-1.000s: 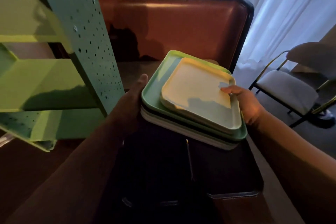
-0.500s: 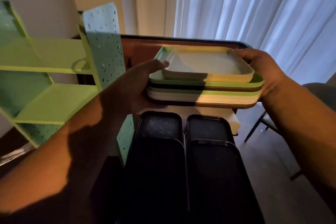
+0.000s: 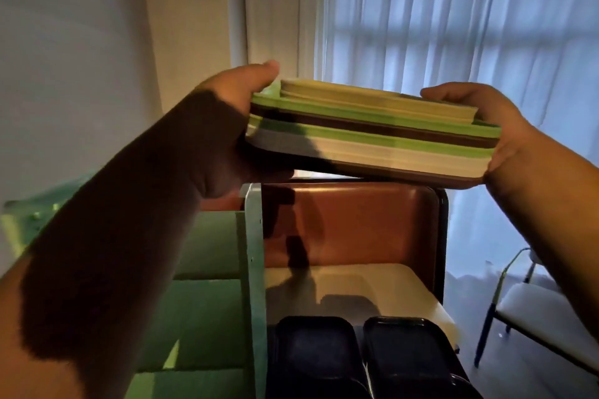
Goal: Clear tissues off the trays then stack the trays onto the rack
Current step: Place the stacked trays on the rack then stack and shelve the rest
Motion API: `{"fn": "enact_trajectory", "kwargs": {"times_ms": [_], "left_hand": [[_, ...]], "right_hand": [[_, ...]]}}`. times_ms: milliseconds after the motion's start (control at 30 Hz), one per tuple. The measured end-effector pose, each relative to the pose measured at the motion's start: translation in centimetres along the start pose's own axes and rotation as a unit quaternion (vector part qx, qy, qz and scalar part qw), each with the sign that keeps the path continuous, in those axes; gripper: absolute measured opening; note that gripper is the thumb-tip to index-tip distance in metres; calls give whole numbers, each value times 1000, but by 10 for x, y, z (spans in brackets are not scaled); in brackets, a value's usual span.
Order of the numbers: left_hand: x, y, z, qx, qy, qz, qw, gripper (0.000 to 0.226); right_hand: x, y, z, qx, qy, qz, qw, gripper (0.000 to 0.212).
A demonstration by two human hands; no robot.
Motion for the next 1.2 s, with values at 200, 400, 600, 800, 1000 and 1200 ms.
{"fn": "enact_trajectory", "kwargs": {"times_ms": [200, 400, 600, 800, 1000, 1200], "left_hand": [[-25, -91, -3, -27, 0, 60, 998, 31], [-11, -184, -11, -79, -15, 92, 993, 33], [9, -238, -12, -89, 26, 71, 993, 21], [48, -259, -17, -99, 35, 53, 993, 10], [84, -254, -33, -114, 7, -7, 993, 5], [123, -254, -41, -76, -133, 63, 986, 23]], "right_hand": [[1, 96, -19, 14, 15, 57, 998, 33], [-30, 197, -40, 67, 39, 200, 977, 13], [-58, 267, -58, 42, -76, 442, 893, 10], [-103, 285, -60, 123, -30, 602, 788, 20], [-135, 285, -70, 146, -26, 727, 671, 25], [-177, 293, -56, 287, -21, 790, 542, 31]]}}
Point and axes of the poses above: each hand's wrist, its own z-axis away from the middle knuckle, its own y-axis out of the palm, x = y × z, the point moved 3 cm from there along -z, towards the middle knuckle, and after that the axes turned 11 degrees about -y, right-handed, at the moved point
